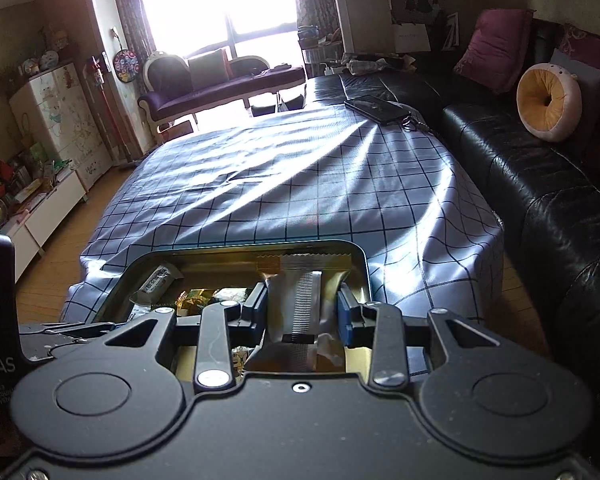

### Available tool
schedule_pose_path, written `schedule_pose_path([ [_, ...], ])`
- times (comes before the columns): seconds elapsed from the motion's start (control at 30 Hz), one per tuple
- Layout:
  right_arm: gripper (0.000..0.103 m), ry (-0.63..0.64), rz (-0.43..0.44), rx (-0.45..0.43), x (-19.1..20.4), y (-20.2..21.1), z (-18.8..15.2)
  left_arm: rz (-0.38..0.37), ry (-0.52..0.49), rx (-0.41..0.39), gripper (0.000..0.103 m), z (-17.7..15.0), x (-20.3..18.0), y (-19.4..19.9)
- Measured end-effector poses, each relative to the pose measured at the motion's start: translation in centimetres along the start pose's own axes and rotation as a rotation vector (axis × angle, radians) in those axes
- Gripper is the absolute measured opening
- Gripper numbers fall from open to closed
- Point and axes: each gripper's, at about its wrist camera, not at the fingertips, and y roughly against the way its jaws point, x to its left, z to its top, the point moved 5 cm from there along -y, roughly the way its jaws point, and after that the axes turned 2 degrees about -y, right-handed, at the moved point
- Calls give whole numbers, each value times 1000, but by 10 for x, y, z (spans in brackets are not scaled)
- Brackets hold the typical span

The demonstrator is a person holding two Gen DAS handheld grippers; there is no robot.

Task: Organize snacks
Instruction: 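Open the left tool to drop the green candy while the right drops the gold packet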

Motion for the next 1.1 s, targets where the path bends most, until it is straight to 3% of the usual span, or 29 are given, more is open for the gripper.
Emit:
schedule_pose_path([
  [0.2,44,7,-1,-1,1,1,-1,29,5,-20,20,-4,2,3],
  [0.6,44,29,7,43,6,-7,-8,37,64,19,22,-18,11,7],
  [0.77,44,34,2,49,4,-12,-11,80,55,5,22,-21,13,7],
  [1.1,49,24,10,45,3,-18,-13,69,46,13,22,-24,11,5],
])
